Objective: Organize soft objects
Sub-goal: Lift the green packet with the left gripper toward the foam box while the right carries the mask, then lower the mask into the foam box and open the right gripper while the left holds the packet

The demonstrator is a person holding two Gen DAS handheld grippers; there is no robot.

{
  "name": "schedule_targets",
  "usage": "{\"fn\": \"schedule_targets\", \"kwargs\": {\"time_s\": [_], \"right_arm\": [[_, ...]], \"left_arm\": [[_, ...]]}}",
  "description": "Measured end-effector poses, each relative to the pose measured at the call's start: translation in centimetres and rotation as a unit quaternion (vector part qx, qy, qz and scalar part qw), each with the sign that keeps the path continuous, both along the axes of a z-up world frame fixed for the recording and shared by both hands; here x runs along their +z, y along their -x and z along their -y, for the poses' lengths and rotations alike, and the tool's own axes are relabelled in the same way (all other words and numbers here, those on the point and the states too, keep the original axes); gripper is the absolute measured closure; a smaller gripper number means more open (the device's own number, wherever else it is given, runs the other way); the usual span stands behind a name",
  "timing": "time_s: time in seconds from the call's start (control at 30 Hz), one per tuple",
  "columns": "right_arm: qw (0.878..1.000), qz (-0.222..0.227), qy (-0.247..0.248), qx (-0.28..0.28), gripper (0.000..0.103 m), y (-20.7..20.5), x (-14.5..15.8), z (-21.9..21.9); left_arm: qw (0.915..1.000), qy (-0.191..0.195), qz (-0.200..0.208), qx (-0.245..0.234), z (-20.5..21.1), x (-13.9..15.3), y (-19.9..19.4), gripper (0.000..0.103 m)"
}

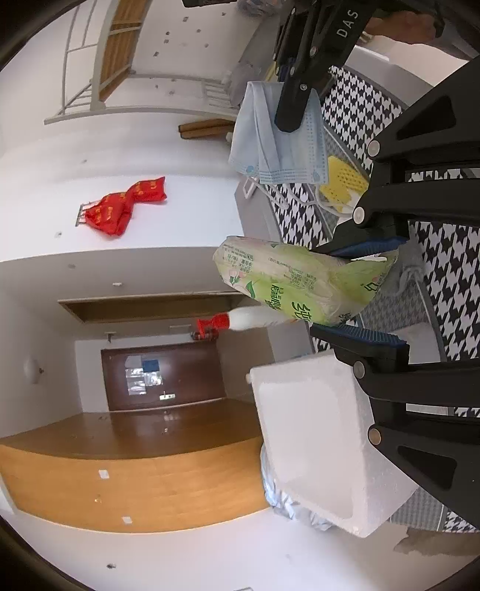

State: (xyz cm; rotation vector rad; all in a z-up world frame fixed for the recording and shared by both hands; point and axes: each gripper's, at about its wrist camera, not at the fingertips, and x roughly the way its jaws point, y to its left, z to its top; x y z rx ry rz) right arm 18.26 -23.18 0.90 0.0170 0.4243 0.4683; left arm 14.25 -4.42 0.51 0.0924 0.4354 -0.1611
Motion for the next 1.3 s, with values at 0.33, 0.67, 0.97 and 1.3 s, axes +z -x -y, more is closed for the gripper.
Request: {"fn": "schedule_targets", "kwargs": {"time_s": [0.33, 0.67, 0.97, 1.3], "right_arm": [[1.000, 0.010, 0.003, 0.017, 0.089, -0.7, 1.4, -1.9], [0.999, 0.025, 0.001, 0.029, 0.089, -0.8, 2.4, -3.2], [0.998, 0.038, -0.003, 0.049, 0.089, -0.8, 2.9, -4.8], [0.997, 0.045, -0.006, 0.061, 0.089, -1.1, 3.4, -6.5]], "left_arm": [[0.9998, 0.012, 0.007, 0.011, -1.7, 1.2, -0.2, 0.068], [0.9992, 0.018, 0.021, 0.028, -3.2, 2.2, 0.0, 0.068], [0.9979, 0.019, 0.034, 0.053, -4.7, 3.0, 0.5, 0.068], [0.9962, 0.021, 0.039, 0.076, -5.9, 3.4, 0.4, 0.068]]}}
